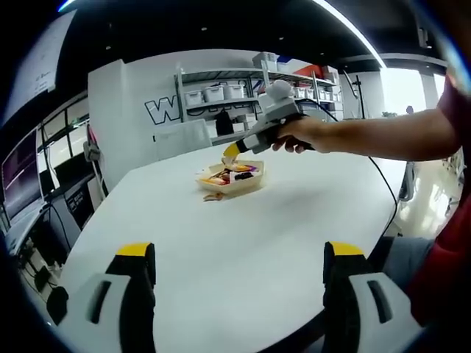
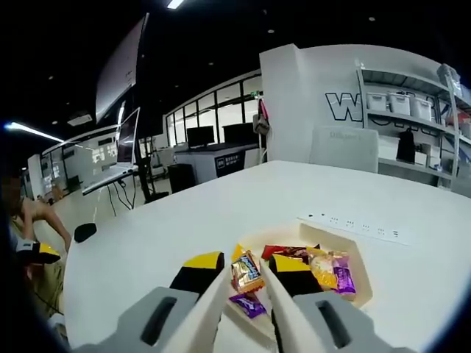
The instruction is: Place the target food into the container with the food tongs after gripping and lifting it, then release it inside without dropping or visibly crushing the food.
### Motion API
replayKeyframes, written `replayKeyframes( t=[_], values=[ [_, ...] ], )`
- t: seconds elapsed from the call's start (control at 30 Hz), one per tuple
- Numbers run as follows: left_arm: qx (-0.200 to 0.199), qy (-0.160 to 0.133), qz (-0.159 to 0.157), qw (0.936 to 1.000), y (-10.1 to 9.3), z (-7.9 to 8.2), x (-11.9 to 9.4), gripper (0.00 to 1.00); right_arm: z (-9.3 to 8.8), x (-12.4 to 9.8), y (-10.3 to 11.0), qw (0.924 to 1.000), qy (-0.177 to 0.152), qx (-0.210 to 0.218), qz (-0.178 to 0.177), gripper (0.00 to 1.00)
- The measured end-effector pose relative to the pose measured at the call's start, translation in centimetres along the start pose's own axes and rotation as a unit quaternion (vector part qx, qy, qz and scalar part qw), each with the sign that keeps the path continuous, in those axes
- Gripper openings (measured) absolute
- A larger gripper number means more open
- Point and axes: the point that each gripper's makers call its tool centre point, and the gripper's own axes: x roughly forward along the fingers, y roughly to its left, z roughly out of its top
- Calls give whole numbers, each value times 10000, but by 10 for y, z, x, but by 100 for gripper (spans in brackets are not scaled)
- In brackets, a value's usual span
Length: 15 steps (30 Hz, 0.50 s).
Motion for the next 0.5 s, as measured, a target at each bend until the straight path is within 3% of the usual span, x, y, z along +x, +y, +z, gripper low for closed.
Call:
replayKeyframes(
  t=[0.5],
  values=[
    [-20,14,22,10000,2,-2,0,91,13,-1,-8,9997,-202,-83,-68,22]
  ],
)
